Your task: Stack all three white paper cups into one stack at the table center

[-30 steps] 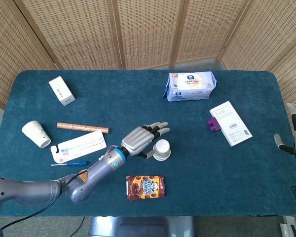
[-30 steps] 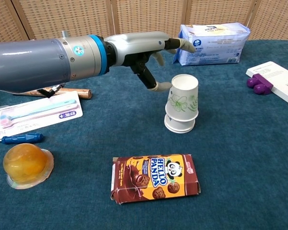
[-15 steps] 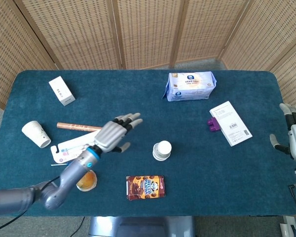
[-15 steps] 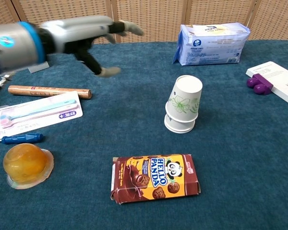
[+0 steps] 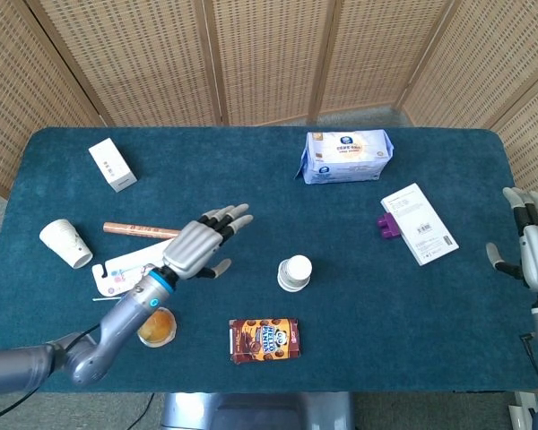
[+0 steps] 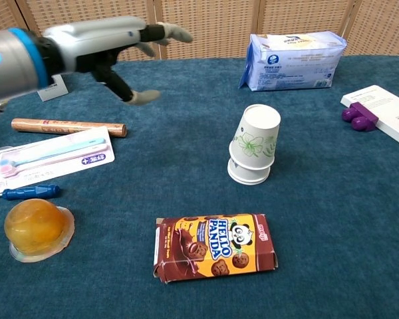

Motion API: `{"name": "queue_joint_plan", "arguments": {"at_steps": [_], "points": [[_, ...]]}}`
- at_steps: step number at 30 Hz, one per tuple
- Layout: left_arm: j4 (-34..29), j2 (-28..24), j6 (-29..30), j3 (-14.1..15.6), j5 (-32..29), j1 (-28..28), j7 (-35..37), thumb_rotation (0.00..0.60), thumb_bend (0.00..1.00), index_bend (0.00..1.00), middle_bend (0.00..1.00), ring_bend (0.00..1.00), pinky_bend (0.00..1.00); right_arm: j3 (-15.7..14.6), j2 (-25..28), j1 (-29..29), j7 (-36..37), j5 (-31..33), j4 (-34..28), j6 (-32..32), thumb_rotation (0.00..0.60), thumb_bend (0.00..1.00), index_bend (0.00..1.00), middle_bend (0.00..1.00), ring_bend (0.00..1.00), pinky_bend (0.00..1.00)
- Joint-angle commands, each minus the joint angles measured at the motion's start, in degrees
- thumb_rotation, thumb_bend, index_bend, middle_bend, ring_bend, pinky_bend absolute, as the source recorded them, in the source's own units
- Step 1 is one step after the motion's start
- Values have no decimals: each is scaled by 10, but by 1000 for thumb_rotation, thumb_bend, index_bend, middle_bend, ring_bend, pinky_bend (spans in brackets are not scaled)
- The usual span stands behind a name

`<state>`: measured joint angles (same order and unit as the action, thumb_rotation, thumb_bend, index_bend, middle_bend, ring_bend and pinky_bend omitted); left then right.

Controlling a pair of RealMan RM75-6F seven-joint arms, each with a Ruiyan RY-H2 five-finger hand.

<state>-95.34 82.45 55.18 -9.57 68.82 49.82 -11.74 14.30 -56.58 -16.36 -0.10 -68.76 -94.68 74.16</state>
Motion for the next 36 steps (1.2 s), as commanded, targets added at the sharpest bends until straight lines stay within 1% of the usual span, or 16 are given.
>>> {"name": "queue_joint_plan", "arguments": {"at_steps": [1, 9, 19, 25, 36], "points": [[31, 39, -21, -23, -16, 26, 1, 600, 464, 25, 0, 0, 135, 0, 3, 2, 0, 2, -1, 1, 600, 391, 0, 105, 0, 504], [101, 119, -56, -55, -32, 77, 8, 600, 464, 28, 0, 0, 130, -2, 13, 13, 7, -1, -8, 10, 600, 392, 0, 106, 0, 504], [168, 176, -84, -67, -46, 112, 17, 600, 463, 28, 0, 0, 127, -2, 17, 17, 13, -2, -8, 13, 600, 392, 0, 106, 0, 504], [183, 186, -88, -63, -46, 117, 15, 600, 462, 29, 0, 0, 126, -3, 15, 20, 18, -3, -4, 15, 600, 391, 0, 106, 0, 503], [167, 169, -89, -41, -67, 104, -17, 600, 463, 1, 0, 0, 120, -1, 13, 17, 13, -1, -6, 12, 600, 391, 0, 105, 0, 503]]}}
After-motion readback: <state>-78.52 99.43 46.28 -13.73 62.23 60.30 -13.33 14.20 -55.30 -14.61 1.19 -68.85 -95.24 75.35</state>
